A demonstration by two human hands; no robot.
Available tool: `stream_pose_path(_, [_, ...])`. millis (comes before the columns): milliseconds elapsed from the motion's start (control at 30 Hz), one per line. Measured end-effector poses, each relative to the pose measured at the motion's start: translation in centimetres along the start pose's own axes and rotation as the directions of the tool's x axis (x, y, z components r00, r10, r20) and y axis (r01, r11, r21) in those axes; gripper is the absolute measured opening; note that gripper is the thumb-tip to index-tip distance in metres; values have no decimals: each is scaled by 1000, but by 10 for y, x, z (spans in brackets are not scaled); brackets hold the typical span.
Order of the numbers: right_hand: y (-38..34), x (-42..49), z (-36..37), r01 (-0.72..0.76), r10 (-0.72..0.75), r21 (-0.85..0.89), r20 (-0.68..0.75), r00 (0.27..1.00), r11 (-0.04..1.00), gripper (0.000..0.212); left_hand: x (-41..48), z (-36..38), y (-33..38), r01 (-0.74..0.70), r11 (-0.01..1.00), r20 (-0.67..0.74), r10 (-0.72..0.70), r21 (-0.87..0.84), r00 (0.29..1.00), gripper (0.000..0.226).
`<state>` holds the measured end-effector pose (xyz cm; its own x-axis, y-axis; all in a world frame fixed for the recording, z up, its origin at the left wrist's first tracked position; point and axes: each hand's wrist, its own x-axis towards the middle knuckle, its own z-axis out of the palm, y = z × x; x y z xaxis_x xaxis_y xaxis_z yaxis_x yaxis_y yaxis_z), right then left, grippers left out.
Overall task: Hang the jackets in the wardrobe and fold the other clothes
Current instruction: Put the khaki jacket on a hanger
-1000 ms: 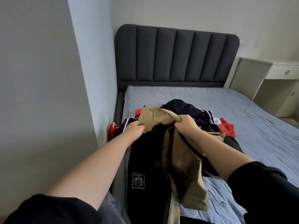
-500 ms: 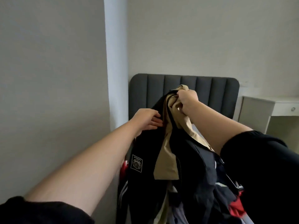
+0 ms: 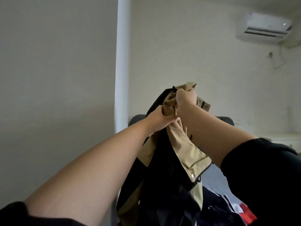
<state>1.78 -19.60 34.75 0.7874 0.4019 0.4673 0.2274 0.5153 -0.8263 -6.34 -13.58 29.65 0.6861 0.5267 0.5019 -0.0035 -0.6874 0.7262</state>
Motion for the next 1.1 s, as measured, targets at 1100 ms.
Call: stream_pose_path(1100, [66,-10,-74,317,279,-707,589,758,632,12,9,-10,6,105,993,-55,-107,-46,993,30])
